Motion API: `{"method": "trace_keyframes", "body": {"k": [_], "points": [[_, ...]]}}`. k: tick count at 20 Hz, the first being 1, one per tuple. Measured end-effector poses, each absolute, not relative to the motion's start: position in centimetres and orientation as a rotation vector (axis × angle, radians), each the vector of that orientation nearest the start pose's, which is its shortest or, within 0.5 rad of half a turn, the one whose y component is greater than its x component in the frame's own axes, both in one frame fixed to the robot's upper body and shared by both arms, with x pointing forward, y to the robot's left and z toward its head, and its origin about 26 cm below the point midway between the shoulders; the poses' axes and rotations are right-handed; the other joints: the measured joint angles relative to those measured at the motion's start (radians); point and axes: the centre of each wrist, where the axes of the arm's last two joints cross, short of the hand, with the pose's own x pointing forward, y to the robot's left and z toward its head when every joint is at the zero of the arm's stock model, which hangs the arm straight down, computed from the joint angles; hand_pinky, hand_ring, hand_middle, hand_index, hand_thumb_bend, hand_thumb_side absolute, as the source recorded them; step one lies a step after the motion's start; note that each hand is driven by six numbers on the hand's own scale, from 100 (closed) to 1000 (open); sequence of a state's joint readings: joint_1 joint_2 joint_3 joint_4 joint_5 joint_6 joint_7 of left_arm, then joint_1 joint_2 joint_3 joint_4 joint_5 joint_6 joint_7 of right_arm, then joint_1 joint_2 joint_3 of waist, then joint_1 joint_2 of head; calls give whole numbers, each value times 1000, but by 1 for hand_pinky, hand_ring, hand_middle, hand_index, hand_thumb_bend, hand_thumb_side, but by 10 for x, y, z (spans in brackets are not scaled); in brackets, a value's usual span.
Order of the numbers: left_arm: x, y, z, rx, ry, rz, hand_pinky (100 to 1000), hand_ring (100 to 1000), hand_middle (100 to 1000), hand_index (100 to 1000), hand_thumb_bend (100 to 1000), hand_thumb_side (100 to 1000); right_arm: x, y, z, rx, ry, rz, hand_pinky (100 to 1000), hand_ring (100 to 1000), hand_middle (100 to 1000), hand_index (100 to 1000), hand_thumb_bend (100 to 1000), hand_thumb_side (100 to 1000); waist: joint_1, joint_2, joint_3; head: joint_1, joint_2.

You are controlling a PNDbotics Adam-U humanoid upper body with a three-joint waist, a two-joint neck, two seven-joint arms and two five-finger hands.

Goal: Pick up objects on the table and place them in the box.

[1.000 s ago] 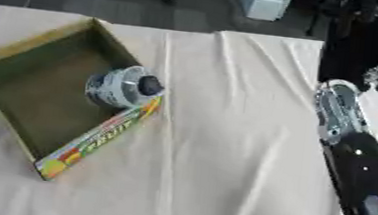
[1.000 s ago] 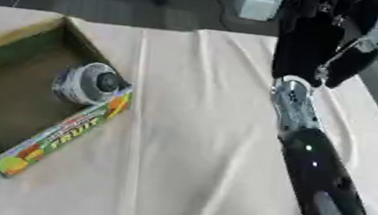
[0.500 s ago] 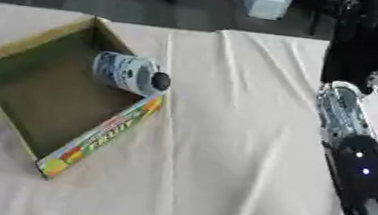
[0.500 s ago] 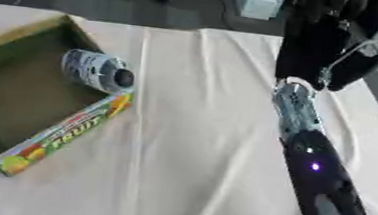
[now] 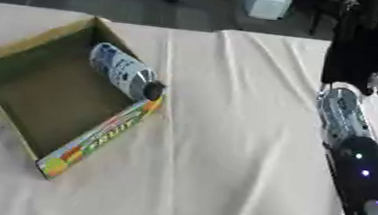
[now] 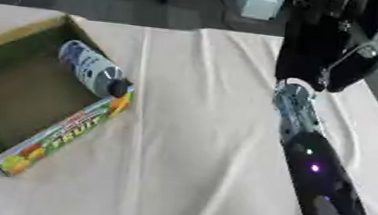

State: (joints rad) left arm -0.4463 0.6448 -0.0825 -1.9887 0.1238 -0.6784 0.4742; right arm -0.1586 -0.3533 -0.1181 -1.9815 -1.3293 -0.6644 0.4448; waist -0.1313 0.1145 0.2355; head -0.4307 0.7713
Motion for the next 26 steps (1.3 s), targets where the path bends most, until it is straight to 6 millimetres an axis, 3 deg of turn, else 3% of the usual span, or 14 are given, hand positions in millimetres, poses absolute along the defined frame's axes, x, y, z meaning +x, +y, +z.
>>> {"method": "trace_keyframes", "body": {"k": [26], "points": [[305, 272, 261, 23, 3204, 153, 752, 834, 837, 785, 161, 1000, 284, -308, 170, -1249, 3041, 406, 126, 314, 367, 473, 100, 814, 0, -1, -5, 10, 0]]}}
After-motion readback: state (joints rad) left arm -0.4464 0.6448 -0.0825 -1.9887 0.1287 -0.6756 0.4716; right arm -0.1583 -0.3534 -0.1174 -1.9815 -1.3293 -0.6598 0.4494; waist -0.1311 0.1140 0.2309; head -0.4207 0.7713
